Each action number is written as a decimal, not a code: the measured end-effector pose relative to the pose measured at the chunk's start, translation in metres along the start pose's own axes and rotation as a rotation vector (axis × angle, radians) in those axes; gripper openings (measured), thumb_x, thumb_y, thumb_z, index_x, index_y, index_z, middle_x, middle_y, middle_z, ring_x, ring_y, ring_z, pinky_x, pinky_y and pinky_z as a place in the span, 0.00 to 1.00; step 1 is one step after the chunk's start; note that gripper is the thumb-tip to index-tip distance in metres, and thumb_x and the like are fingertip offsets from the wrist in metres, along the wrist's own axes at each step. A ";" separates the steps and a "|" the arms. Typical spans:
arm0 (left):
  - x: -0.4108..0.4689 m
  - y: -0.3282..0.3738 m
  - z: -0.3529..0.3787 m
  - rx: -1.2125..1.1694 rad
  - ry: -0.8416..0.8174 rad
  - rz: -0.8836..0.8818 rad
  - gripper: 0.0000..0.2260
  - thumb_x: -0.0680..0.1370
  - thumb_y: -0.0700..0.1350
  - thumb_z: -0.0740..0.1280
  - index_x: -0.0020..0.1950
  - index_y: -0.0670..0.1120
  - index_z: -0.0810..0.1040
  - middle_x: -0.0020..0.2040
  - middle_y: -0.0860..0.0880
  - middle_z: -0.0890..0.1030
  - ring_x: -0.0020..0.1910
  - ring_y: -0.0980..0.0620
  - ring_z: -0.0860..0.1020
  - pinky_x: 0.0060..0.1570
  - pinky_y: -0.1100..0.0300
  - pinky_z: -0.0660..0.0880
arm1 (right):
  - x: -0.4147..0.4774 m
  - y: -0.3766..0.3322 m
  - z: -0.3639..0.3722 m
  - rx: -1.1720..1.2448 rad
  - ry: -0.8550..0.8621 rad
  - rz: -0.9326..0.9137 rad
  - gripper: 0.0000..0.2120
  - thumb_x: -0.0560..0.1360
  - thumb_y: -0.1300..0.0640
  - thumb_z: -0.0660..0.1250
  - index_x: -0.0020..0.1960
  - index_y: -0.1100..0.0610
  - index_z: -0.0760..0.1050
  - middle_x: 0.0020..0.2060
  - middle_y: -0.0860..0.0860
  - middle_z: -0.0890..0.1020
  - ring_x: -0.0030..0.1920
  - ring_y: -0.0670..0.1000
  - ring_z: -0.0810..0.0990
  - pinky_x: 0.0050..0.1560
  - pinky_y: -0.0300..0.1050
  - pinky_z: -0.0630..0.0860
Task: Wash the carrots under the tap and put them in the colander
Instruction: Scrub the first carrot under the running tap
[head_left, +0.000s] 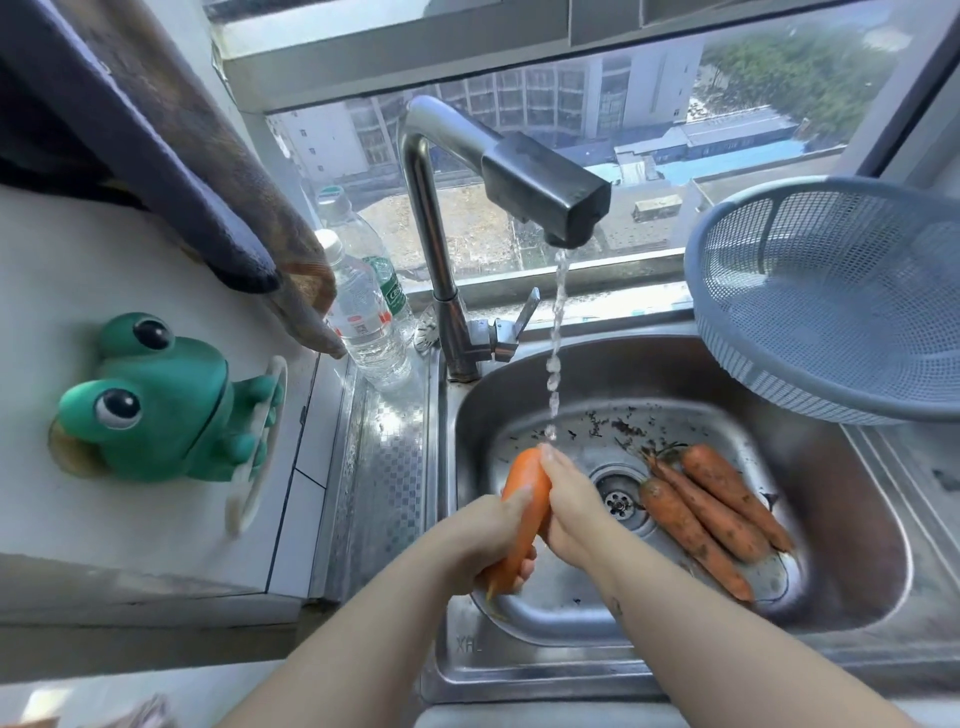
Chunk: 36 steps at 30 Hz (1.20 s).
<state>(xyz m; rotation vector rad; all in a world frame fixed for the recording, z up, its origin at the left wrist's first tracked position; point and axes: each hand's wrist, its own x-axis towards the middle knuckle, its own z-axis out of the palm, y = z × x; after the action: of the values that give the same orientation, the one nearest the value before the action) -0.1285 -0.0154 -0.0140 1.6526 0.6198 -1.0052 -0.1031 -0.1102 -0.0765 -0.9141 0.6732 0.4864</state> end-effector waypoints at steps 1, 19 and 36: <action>0.000 0.000 -0.006 -0.030 -0.015 -0.009 0.21 0.82 0.56 0.54 0.52 0.38 0.72 0.35 0.45 0.74 0.23 0.55 0.72 0.24 0.64 0.72 | -0.002 -0.004 -0.004 0.043 -0.077 0.024 0.15 0.83 0.55 0.55 0.69 0.53 0.65 0.50 0.58 0.77 0.48 0.56 0.77 0.53 0.57 0.77; -0.006 0.006 -0.017 -0.333 -0.177 -0.097 0.22 0.81 0.61 0.55 0.55 0.42 0.72 0.32 0.47 0.75 0.22 0.57 0.71 0.20 0.67 0.70 | -0.009 -0.031 -0.026 0.025 -0.349 0.043 0.21 0.78 0.67 0.61 0.69 0.53 0.67 0.62 0.63 0.74 0.51 0.59 0.80 0.51 0.52 0.81; -0.004 0.007 0.002 -0.078 -0.114 0.009 0.22 0.82 0.58 0.55 0.57 0.39 0.72 0.34 0.46 0.74 0.26 0.55 0.73 0.25 0.64 0.72 | -0.010 -0.020 -0.013 -0.247 -0.088 -0.093 0.16 0.82 0.55 0.57 0.69 0.55 0.64 0.53 0.56 0.75 0.45 0.52 0.78 0.38 0.45 0.78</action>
<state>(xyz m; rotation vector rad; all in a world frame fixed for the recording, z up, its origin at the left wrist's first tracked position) -0.1255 -0.0192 -0.0075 1.5176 0.5687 -1.0478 -0.1013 -0.1333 -0.0638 -1.1438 0.4946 0.5309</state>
